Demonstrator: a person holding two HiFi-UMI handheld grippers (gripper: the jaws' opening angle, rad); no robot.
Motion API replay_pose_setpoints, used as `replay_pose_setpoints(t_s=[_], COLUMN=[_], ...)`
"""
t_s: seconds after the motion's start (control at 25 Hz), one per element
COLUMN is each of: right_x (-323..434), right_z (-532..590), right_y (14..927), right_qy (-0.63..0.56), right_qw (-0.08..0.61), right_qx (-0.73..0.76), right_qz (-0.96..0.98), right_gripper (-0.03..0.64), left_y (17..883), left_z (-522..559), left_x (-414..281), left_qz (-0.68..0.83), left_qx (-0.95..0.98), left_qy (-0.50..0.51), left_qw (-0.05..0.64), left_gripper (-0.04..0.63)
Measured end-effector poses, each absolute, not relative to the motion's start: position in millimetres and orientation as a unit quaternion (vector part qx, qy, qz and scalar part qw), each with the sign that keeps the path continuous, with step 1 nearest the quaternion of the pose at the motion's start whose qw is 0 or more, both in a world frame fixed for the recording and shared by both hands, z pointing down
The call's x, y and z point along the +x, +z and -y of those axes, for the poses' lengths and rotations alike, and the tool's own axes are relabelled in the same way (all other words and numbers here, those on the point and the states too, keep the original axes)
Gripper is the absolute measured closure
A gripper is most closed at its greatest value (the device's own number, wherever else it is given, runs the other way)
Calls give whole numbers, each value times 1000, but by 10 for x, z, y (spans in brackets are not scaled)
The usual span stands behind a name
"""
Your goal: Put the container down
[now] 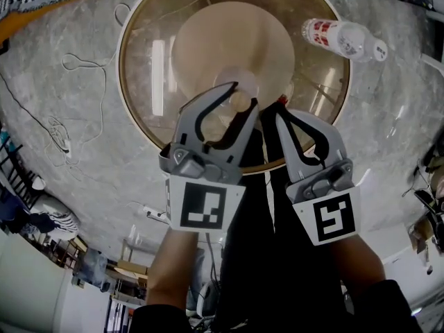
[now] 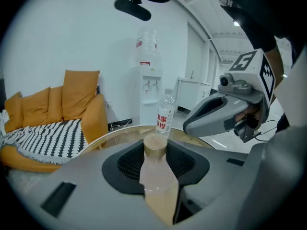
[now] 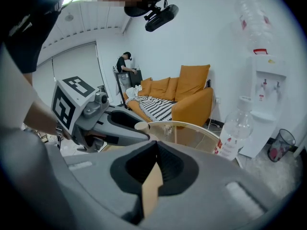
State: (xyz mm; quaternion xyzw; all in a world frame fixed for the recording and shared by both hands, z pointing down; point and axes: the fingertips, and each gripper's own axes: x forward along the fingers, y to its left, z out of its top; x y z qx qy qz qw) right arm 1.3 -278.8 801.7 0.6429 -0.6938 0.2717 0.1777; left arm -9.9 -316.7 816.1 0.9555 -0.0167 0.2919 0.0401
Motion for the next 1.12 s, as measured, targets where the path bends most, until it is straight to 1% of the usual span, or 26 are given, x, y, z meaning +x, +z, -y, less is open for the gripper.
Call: replay_pose_setpoints(t_s=[0.28,0.4,0.52,0.8,1.12], right_x=[3,53,102,133,175], right_z=[2700,2711,2656,2618,2513], right_y=[8289,8379,8423,8438,8497], right_qy=[290,284,279,285,294], right_qw=[180,193,206,210,220], right_qx=[644,645,647,643,634], right_qz=[685,682,679,679,680], right_gripper=[621,621,621,621,621], left_y=[8508,8679,8779,8998,9102], left_z=[3174,3208,3183,3171,3187], left_x=[-113,-93,-42,7,50], left_qz=[18,21,16,9,20], left_qx=[950,947,945,938,939], left_qy=[306,314,321,343,341], left_qw=[59,67,64,44,44], left_gripper=[443,443,443,443,443])
